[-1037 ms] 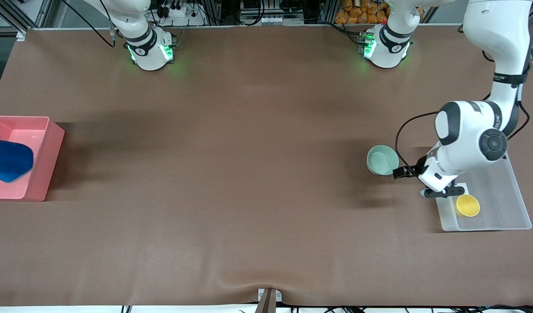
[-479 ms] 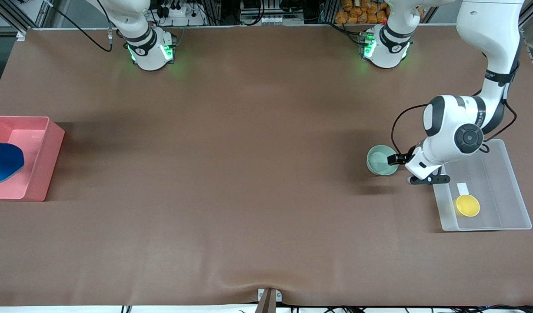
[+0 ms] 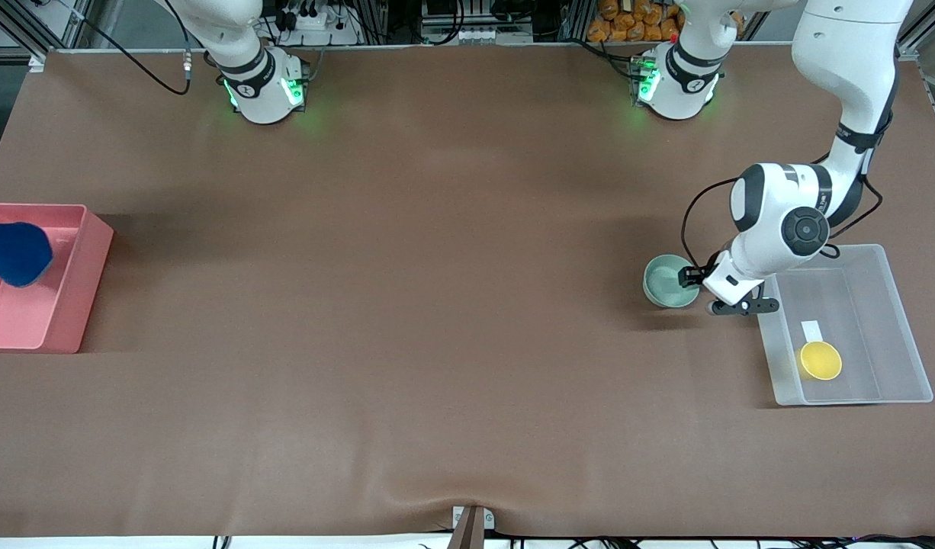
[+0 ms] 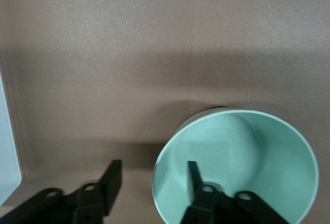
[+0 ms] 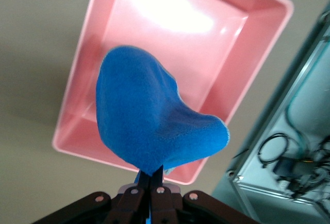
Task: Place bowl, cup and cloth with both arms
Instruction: 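Carry the green bowl into the clear tray while the right gripper drops the cloth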
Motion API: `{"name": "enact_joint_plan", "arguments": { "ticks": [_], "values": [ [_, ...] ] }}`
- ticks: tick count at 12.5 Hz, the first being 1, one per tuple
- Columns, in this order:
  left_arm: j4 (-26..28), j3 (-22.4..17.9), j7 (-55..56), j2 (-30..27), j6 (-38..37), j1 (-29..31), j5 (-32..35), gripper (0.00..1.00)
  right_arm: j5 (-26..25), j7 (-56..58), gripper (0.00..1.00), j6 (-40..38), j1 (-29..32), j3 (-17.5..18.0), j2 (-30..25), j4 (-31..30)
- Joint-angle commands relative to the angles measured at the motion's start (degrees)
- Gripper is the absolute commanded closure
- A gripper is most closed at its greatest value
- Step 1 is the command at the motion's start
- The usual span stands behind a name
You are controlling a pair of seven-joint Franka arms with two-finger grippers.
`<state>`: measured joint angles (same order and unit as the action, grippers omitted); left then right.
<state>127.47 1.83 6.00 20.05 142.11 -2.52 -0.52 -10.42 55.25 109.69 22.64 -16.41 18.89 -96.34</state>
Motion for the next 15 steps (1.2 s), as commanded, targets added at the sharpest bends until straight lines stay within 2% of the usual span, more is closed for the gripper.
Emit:
{"name": "enact_joint_plan", "arguments": {
  "ticks": [1, 4, 5, 6, 8, 10, 12, 15],
  "values": [
    [0.50, 0.28, 3.31, -0.19, 1.50, 0.41, 1.23, 1.00, 4.35, 1.26, 1.00, -3.86, 1.00, 0.67, 0.88, -0.17],
    [-0.29, 0.28, 6.66, -0.63, 1.24, 0.06, 1.23, 1.00, 7.17, 2.05, 1.00, -4.75, 1.88, 0.67, 2.99, -0.17],
    [-2.29, 0.28, 6.40, -1.24, -0.07, 0.06, 1.23, 1.00, 8.39, 2.84, 1.00, -4.58, 2.58, 0.67, 3.78, -0.08],
    [-5.27, 0.19, 5.79, -2.03, -5.04, 0.23, 1.23, 1.00, 9.62, 4.76, 1.00, -4.05, 3.37, 0.67, 4.92, 0.09],
    [-15.97, -0.33, 5.00, -1.77, -18.90, 0.41, 1.40, 1.00, 11.47, 8.45, 1.00, 0.06, 4.61, 0.67, 6.68, 0.54],
    [-24.95, -2.00, 0.62, -1.68, -29.21, 2.16, 1.05, 1.00, 11.83, 10.31, 1.00, 2.10, 6.01, 0.67, 8.52, 0.54],
    [-28.93, -5.76, -7.10, -1.68, -33.55, 3.05, 0.88, 1.00, 14.98, 14.16, 1.00, 4.20, 6.54, 0.67, 10.10, 0.54],
    [-30.09, -14.54, -18.27, -1.77, -34.88, 3.14, 0.70, 1.00, 16.22, 16.73, 1.00, 7.46, 7.86, 0.67, 12.39, 0.62]
  ]
}}
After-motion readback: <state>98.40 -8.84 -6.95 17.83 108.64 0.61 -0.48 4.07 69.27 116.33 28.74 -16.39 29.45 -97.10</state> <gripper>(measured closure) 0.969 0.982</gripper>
